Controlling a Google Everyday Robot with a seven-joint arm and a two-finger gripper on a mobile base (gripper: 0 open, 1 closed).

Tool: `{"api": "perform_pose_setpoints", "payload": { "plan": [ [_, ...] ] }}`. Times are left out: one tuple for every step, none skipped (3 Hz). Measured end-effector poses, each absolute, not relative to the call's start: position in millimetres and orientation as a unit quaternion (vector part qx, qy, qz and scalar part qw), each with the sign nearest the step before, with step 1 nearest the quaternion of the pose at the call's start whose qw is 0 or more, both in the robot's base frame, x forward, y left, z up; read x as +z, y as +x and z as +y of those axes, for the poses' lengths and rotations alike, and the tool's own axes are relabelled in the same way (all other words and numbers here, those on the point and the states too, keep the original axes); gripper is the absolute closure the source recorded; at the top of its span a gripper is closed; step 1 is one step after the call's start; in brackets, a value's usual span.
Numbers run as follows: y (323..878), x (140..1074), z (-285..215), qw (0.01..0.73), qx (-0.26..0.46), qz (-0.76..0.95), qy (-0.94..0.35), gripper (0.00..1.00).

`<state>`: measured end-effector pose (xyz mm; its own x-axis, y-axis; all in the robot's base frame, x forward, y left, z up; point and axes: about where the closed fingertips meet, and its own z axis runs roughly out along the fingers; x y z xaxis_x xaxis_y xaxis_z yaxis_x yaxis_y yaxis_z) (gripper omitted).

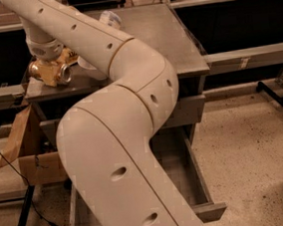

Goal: Pick orange can from middle drawer and place on counter

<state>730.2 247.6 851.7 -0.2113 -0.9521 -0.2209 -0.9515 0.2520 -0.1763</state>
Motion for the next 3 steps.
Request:
{"api": "perform_pose_setpoints", "payload": {
  "plan": [
    [732.0,849.5,247.6,0.140,0.000,0.779,-0.611,0.06],
    [732.4,850.3,247.2,0.140,0.000,0.780,-0.610,0.00],
    [732.4,850.4,247.2,0.140,0.000,0.780,-0.610,0.00]
  ]
}}
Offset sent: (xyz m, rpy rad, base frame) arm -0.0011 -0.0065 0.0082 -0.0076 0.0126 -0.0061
